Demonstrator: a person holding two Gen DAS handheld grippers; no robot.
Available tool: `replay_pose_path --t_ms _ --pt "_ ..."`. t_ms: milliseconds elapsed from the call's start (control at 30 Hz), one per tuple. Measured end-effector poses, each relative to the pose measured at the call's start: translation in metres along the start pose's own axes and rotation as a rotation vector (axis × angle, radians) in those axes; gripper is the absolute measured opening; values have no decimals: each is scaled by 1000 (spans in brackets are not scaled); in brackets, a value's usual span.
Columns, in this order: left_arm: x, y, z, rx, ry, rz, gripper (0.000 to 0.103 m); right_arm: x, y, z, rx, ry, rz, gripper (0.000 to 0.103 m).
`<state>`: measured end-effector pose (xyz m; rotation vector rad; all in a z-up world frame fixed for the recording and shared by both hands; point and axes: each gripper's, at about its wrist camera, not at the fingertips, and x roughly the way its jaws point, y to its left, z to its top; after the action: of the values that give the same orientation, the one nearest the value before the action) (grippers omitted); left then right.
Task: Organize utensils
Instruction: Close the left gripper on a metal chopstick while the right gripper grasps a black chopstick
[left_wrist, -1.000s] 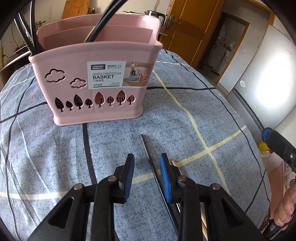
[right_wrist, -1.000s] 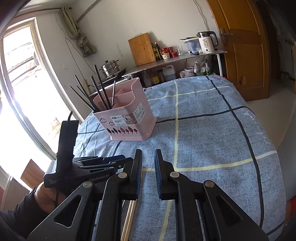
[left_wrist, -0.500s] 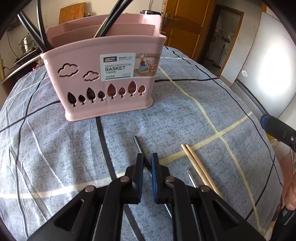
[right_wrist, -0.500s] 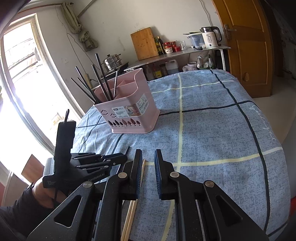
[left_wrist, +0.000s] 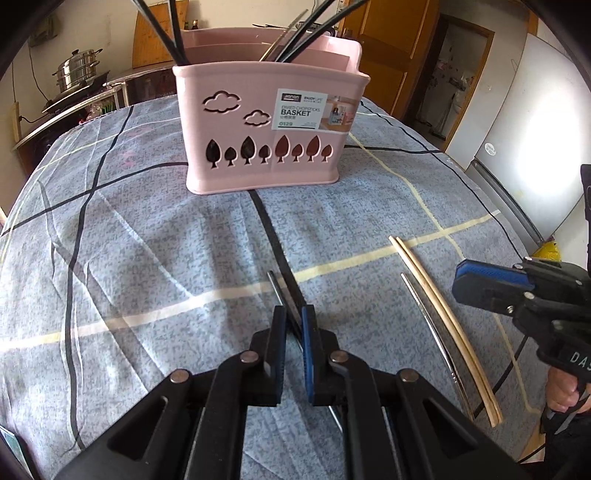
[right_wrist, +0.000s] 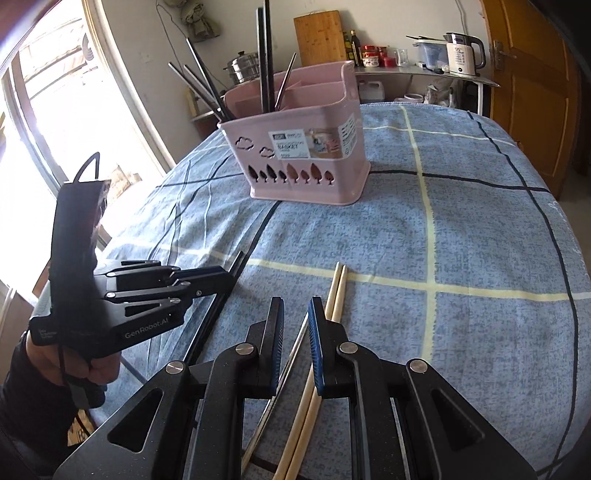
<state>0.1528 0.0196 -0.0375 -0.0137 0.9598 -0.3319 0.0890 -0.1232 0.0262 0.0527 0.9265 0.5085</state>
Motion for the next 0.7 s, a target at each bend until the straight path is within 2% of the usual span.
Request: replay_pose_path --t_ms 433,700 --pt "1 13 1 -61 7 -29 9 37 5 0 5 107 -102 14" --pt "6 5 7 -58 13 20 9 44 16 6 -30 126 -158 13"
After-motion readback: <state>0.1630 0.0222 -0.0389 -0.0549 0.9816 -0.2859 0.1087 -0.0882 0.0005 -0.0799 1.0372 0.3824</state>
